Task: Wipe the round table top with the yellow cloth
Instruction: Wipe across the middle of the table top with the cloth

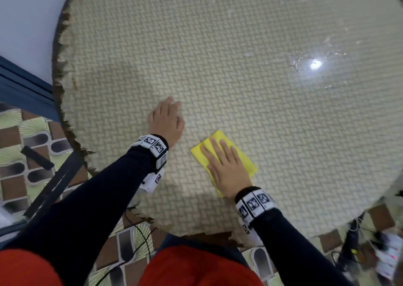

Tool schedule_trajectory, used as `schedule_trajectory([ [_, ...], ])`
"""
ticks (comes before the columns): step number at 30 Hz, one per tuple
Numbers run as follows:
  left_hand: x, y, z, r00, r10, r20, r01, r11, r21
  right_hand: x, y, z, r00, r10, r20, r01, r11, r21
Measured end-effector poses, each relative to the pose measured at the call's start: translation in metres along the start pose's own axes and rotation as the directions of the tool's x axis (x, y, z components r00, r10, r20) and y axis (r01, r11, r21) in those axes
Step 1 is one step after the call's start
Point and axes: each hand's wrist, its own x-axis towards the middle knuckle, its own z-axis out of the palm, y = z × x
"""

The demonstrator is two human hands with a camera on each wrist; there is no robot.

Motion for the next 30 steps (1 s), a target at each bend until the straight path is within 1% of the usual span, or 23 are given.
schedule_trajectory([
  [2, 0.008, 0.01, 0.001, 0.999, 0.037, 0.039, -0.038, 0.999, 0.014, -0.023, 0.029, -0.005, 0.988, 0.149, -0.042, -0.149, 0.989, 0.011],
  [3, 0.012, 0.016, 0.002, 0.997, 0.051, 0.061, -0.052, 0.999, 0.013, -0.026, 0.046, -0.011, 0.967, 0.246, -0.067, -0.245, 0.969, 0.018],
  [4, 0.015, 0.022, 0.003, 0.995, 0.063, 0.078, -0.063, 0.998, 0.002, -0.024, 0.063, -0.017, 0.936, 0.345, -0.074, -0.344, 0.939, 0.022],
  [6, 0.022, 0.032, 0.005, 0.992, 0.098, 0.077, -0.097, 0.995, -0.019, -0.001, 0.093, -0.034, 0.844, 0.535, -0.044, -0.532, 0.844, 0.064],
  [7, 0.024, 0.036, 0.005, 0.99, 0.117, 0.074, -0.116, 0.993, -0.024, 0.016, 0.105, -0.041, 0.797, 0.603, -0.045, -0.597, 0.796, 0.094],
  [8, 0.027, 0.04, 0.005, 0.988, 0.136, 0.075, -0.135, 0.991, -0.023, 0.036, 0.114, -0.048, 0.762, 0.645, -0.055, -0.637, 0.762, 0.115],
  [9, 0.03, 0.043, 0.005, 0.985, 0.155, 0.077, -0.154, 0.988, -0.018, 0.055, 0.119, -0.054, 0.745, 0.665, -0.054, -0.656, 0.745, 0.119],
  [10, 0.033, 0.046, 0.004, 0.981, 0.176, 0.081, -0.175, 0.984, -0.014, 0.071, 0.122, -0.059, 0.75, 0.66, -0.038, -0.653, 0.749, 0.112],
  [11, 0.037, 0.05, 0.003, 0.978, 0.193, 0.081, -0.193, 0.981, -0.008, 0.082, 0.121, -0.064, 0.775, 0.632, -0.01, -0.628, 0.772, 0.098],
  [13, 0.044, 0.058, 0.003, 0.977, 0.204, 0.07, -0.204, 0.979, -0.003, 0.086, 0.116, -0.066, 0.85, 0.525, 0.046, -0.527, 0.847, 0.068],
  [15, 0.05, 0.069, 0.002, 0.977, 0.201, 0.07, -0.201, 0.98, -0.001, 0.064, 0.112, -0.062, 0.912, 0.407, 0.054, -0.409, 0.911, 0.041],
  [17, 0.055, 0.085, 0.003, 0.977, 0.196, 0.084, -0.197, 0.98, 0.007, 0.033, 0.113, -0.054, 0.949, 0.315, 0.025, -0.315, 0.949, 0.012],
  [19, 0.058, 0.102, 0.008, 0.975, 0.203, 0.094, -0.206, 0.978, 0.02, 0.003, 0.126, -0.047, 0.956, 0.294, -0.002, -0.294, 0.956, -0.009],
  [21, 0.06, 0.119, 0.015, 0.972, 0.204, 0.114, -0.208, 0.978, 0.026, -0.022, 0.149, -0.046, 0.945, 0.327, -0.006, -0.327, 0.945, -0.033],
  [23, 0.059, 0.137, 0.022, 0.97, 0.191, 0.148, -0.199, 0.979, 0.04, -0.039, 0.176, -0.049, 0.937, 0.348, -0.036, -0.35, 0.936, -0.046],
  [25, 0.058, 0.155, 0.028, 0.974, 0.155, 0.164, -0.165, 0.985, 0.048, -0.051, 0.199, -0.053, 0.934, 0.352, -0.06, -0.355, 0.933, -0.055],
  [26, 0.057, 0.165, 0.03, 0.978, 0.132, 0.163, -0.14, 0.989, 0.039, -0.055, 0.209, -0.055, 0.933, 0.356, -0.051, -0.359, 0.932, -0.048],
  [28, 0.056, 0.178, 0.033, 0.984, 0.095, 0.153, -0.1, 0.995, 0.026, -0.061, 0.224, -0.061, 0.927, 0.369, -0.072, -0.371, 0.928, -0.023],
  [30, 0.054, 0.199, 0.04, 0.99, 0.05, 0.132, -0.056, 0.998, 0.038, -0.072, 0.252, -0.068, 0.924, 0.373, -0.079, -0.376, 0.927, -0.02],
])
